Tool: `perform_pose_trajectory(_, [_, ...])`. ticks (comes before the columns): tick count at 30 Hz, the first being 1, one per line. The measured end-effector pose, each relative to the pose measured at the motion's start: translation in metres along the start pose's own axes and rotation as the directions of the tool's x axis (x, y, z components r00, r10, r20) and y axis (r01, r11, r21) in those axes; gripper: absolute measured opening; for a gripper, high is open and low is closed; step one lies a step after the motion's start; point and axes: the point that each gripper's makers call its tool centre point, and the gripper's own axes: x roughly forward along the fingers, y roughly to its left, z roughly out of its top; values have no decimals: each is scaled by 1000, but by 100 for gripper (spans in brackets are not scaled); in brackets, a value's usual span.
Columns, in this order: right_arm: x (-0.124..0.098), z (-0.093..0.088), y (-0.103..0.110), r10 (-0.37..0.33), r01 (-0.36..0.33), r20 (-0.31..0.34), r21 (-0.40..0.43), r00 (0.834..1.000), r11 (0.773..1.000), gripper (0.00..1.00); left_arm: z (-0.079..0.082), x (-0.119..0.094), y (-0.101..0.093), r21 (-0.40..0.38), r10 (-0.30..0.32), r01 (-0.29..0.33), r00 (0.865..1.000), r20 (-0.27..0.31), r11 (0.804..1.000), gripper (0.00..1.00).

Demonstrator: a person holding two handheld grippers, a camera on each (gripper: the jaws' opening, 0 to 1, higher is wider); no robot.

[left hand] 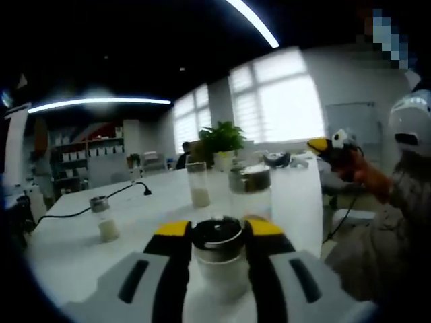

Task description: Rotate the seasoning bottle until the label or dispensing opening points toward the visible target arrow and the bottle remains upright within the marked orientation range

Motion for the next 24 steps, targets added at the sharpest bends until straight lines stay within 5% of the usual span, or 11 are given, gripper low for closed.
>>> perform_pose_trajectory(11, [-1, -2, 0, 2, -2, -4, 3, 1000, 1000, 0, -2, 2, 0, -68, -97, 99, 995, 31, 993, 33])
perform_pose_trajectory(24, [0, -1, 2, 10, -10, 0, 1, 1000, 1000, 0, -3, 3, -5, -70, -219, 218, 976, -6, 973, 33])
